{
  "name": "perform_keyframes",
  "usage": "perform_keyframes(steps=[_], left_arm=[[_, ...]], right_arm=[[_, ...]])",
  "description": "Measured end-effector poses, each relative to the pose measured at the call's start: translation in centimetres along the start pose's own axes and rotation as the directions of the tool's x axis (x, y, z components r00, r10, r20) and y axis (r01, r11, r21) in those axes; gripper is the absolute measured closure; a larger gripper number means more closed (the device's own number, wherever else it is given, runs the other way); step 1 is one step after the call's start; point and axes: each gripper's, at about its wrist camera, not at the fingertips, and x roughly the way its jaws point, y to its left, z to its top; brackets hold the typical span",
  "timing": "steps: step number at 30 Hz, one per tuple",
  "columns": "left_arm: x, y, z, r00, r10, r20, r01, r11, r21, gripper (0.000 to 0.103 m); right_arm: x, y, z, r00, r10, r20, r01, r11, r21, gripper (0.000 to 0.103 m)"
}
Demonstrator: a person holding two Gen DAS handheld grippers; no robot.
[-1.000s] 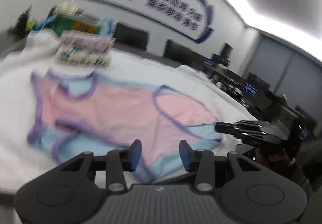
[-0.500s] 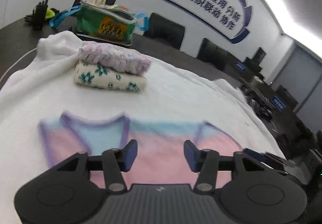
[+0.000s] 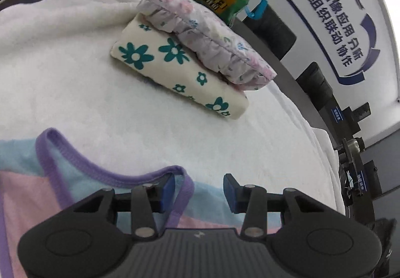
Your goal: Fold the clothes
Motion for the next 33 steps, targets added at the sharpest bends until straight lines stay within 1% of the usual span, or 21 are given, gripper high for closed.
perform_keyframes(steps=[1, 2, 3, 4, 5, 6, 9, 14, 20, 21, 22, 24, 25, 26, 27, 28, 29, 30, 31, 32, 33], left_arm=[[0.1, -0.1, -0.1, 1.0, 0.0, 0.009, 0.0, 1.0, 0.007, 0.073], [0.3, -0.1, -0.2, 1.0, 0.0, 0.016, 0.0, 1.0, 0.009, 0.097], [0.5, 0.1, -0.2, 1.0, 0.0, 0.018, 0.0, 1.0, 0.002, 0.103], [0.7, 0.4, -0.3, 1.0, -0.002, 0.026, 0.002, 1.0, -0.003, 0.102], [0.7, 0.7, -0.5, 0.999, -0.005, 0.044, 0.005, 1.0, -0.008, 0.102], [0.9, 0.9, -0.6, 0.998, -0.005, 0.06, 0.006, 1.0, -0.013, 0.102], [1.3, 1.2, -0.7, 0.995, -0.008, 0.096, 0.011, 1.0, -0.023, 0.103], [2.2, 0.1, 0.6, 0.994, 0.029, 0.108, -0.032, 0.999, 0.023, 0.103], [3.9, -1.5, 2.7, 0.997, 0.033, 0.064, -0.038, 0.996, 0.08, 0.102], [3.8, -1.5, 2.8, 0.998, 0.03, 0.056, -0.034, 0.996, 0.082, 0.101], [3.3, -1.5, 2.6, 0.998, 0.025, 0.052, -0.03, 0.996, 0.088, 0.097], [2.1, -1.6, 2.2, 0.998, 0.019, 0.053, -0.025, 0.994, 0.109, 0.086], [0.7, -1.8, 1.5, 0.997, 0.022, 0.073, -0.032, 0.989, 0.145, 0.076], [-0.9, -2.1, 0.7, 0.995, 0.025, 0.101, -0.043, 0.982, 0.183, 0.069], [-2.7, -2.2, -0.5, 0.991, 0.018, 0.129, -0.046, 0.975, 0.216, 0.067], [-4.5, -2.2, -2.0, 0.988, 0.0, 0.156, -0.038, 0.969, 0.243, 0.063], [-6.2, -2.3, -3.4, 0.983, -0.019, 0.183, -0.032, 0.962, 0.27, 0.057], [-7.7, -2.2, -4.8, 0.977, -0.045, 0.206, -0.018, 0.956, 0.294, 0.054], [-8.8, -2.1, -6.3, 0.971, -0.079, 0.224, 0.004, 0.949, 0.316, 0.047], [-9.2, -2.1, -7.4, 0.967, -0.1, 0.233, 0.017, 0.942, 0.334, 0.044], [-8.9, -2.1, -8.1, 0.968, -0.102, 0.23, 0.016, 0.937, 0.348, 0.044]], right_arm=[[0.3, -0.2, 0.0, 1.0, 0.002, 0.002, -0.002, 1.0, 0.017, 0.062], [0.5, -0.3, 0.0, 1.0, 0.005, 0.011, -0.005, 1.0, 0.022, 0.064], [0.7, -0.2, -0.1, 1.0, 0.006, 0.022, -0.006, 1.0, 0.02, 0.077], [0.9, 0.0, -0.2, 1.0, -0.002, 0.029, 0.001, 1.0, 0.01, 0.085], [1.1, 0.1, -0.4, 0.999, -0.013, 0.035, 0.013, 1.0, 0.003, 0.095], [1.2, 0.0, -0.6, 0.999, -0.022, 0.042, 0.022, 1.0, -0.003, 0.098], [1.4, 0.0, -0.5, 0.997, -0.044, 0.065, 0.045, 0.999, -0.011, 0.101], [1.5, -0.1, -0.1, 0.992, -0.077, 0.103, 0.08, 0.997, -0.02, 0.102], [1.7, -0.2, 0.5, 0.982, -0.116, 0.148, 0.122, 0.992, -0.029, 0.102], [1.7, -0.2, 0.5, 0.98, -0.123, 0.156, 0.129, 0.991, -0.03, 0.101], [1.7, -0.3, 0.6, 0.98, -0.127, 0.155, 0.134, 0.991, -0.032, 0.101], [0.7, -0.3, 0.5, 0.983, -0.114, 0.144, 0.121, 0.992, -0.042, 0.098], [0.1, -0.3, 0.4, 0.985, -0.104, 0.14, 0.112, 0.993, -0.048, 0.096], [-1.1, -0.2, 0.2, 0.984, -0.093, 0.153, 0.104, 0.992, -0.068, 0.089], [-2.7, 0.1, -0.2, 0.98, -0.08, 0.185, 0.1, 0.99, -0.102, 0.082], [-4.4, 0.3, -0.7, 0.973, -0.07, 0.219, 0.101, 0.986, -0.136, 0.068], [-6.1, 0.4, -1.5, 0.965, -0.062, 0.255, 0.108, 0.98, -0.17, 0.059], [-7.7, 0.5, -2.3, 0.957, -0.053, 0.284, 0.112, 0.974, -0.196, 0.059], [-9.2, 0.4, -3.3, 0.951, -0.043, 0.307, 0.113, 0.97, -0.215, 0.058], [-10.2, 0.2, -4.3, 0.947, -0.035, 0.321, 0.111, 0.969, -0.221, 0.055], [-10.9, -0.2, -5.2, 0.945, -0.029, 0.326, 0.104, 0.971, -0.214, 0.05]])
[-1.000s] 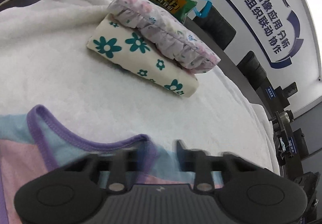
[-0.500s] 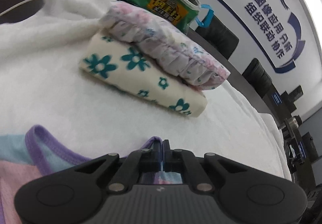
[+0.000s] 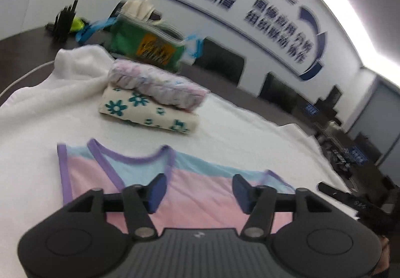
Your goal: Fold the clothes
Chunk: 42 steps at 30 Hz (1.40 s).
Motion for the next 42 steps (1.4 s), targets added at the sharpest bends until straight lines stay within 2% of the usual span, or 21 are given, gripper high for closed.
perform_keyframes(steps=[1, 2, 7, 9, 10, 11, 14, 17, 20, 28, 32, 42], left_arm=[[0.2, -0.3, -0.7, 1.0, -0.003, -0.002, 0.003, 1.0, 0.014, 0.044], [0.4, -0.6, -1.5, 1.0, -0.007, -0.005, 0.007, 1.0, 0.029, 0.044], [1.4, -1.7, -4.7, 1.0, -0.008, -0.015, 0.009, 0.996, 0.091, 0.044], [1.7, -1.9, -5.0, 1.0, -0.007, -0.02, 0.009, 0.994, 0.105, 0.044], [1.8, -2.0, -5.1, 1.0, -0.012, -0.022, 0.015, 0.994, 0.109, 0.039], [2.0, -1.8, -5.0, 0.999, -0.023, -0.027, 0.026, 0.994, 0.105, 0.032], [2.2, -0.9, -5.0, 0.999, -0.024, -0.035, 0.026, 0.998, 0.063, 0.031], [2.1, -0.1, -5.0, 0.998, -0.053, -0.031, 0.054, 0.998, 0.022, 0.03], [2.0, 0.4, -4.9, 0.996, -0.08, -0.03, 0.08, 0.997, -0.009, 0.029], [1.7, 0.7, -4.8, 0.993, -0.117, -0.024, 0.116, 0.993, -0.031, 0.025], [1.6, 0.6, -4.9, 0.993, -0.118, -0.023, 0.117, 0.993, -0.031, 0.025], [1.6, 0.7, -4.9, 0.993, -0.114, -0.023, 0.113, 0.993, -0.033, 0.025]], right_arm=[[-0.9, -0.3, -0.8, 1.0, 0.005, 0.007, -0.005, 1.0, 0.009, 0.043], [-1.4, -0.6, -1.4, 1.0, 0.004, 0.009, -0.004, 1.0, 0.019, 0.041], [-1.5, -1.6, -3.3, 1.0, -0.001, -0.006, 0.002, 0.999, 0.041, 0.04], [-1.5, -1.4, -3.5, 1.0, 0.023, 0.001, -0.023, 1.0, 0.016, 0.023], [-1.5, -1.3, -3.6, 0.999, 0.034, 0.004, -0.034, 0.999, 0.003, 0.02], [-1.5, -1.2, -3.7, 0.999, 0.039, 0.003, -0.039, 0.999, -0.006, 0.02], [-1.4, -1.1, -3.9, 0.999, 0.045, -0.012, -0.045, 0.999, -0.001, 0.011], [-1.3, -2.4, -4.0, 0.997, 0.08, -0.011, -0.079, 0.994, 0.076, 0.003], [-1.4, -3.0, -4.2, 0.996, 0.094, 0.0, -0.093, 0.988, 0.125, 0.003], [-2.1, -3.0, -4.5, 0.992, 0.119, 0.036, -0.123, 0.984, 0.129, 0.001], [-2.6, -3.0, -4.6, 0.991, 0.121, 0.063, -0.129, 0.982, 0.136, 0.001], [-2.5, -3.1, -4.7, 0.991, 0.123, 0.061, -0.13, 0.98, 0.147, 0.001]])
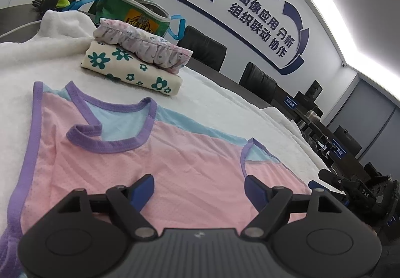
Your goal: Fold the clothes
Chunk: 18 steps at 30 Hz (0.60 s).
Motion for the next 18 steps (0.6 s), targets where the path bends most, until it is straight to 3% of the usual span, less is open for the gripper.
perform_keyframes(steps=[18], left_arm=[[-0.37, -0.31, -0.16, 1.0, -0.022, 0.018, 0.022, 1.0, 0.022, 0.024]], right_arm=[[-0.15, -0.01, -0.08, 1.0, -0.021, 0.013, 0.021, 1.0, 0.018, 0.001]])
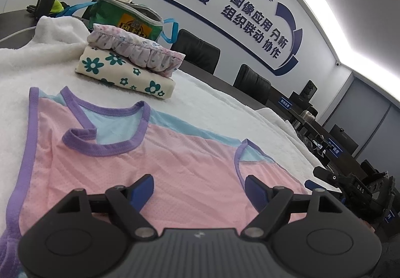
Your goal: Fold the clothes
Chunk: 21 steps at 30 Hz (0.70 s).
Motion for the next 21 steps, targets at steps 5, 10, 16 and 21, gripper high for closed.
perform_keyframes(steps=[5, 10, 16, 21], left_arm=[[-0.2, -0.1, 0.0, 1.0, 0.0, 0.013, -0.001, 1.0, 0.007, 0.024], [-0.4, -0.1, 0.0, 1.0, 0.005, 0.022, -0.005, 1.0, 0.009, 0.024], [-0.8, -0.1, -0.1, 0.999, 0.003, 0.035, -0.003, 1.0, 0.006, 0.024], [-1.3, 0.0, -0.2, 0.998, 0.0, 0.062, 0.0, 1.0, 0.007, 0.023]], right_arm=[[0.2, -0.1, 0.0, 1.0, -0.007, -0.012, 0.007, 1.0, 0.003, 0.001], [0.2, 0.0, -0.1, 1.0, -0.019, -0.007, 0.019, 1.0, 0.001, 0.001], [0.6, 0.1, 0.0, 0.999, -0.044, -0.028, 0.044, 0.999, -0.005, 0.001], [0.7, 0.2, 0.0, 0.998, -0.063, -0.031, 0.063, 0.998, -0.007, 0.001]])
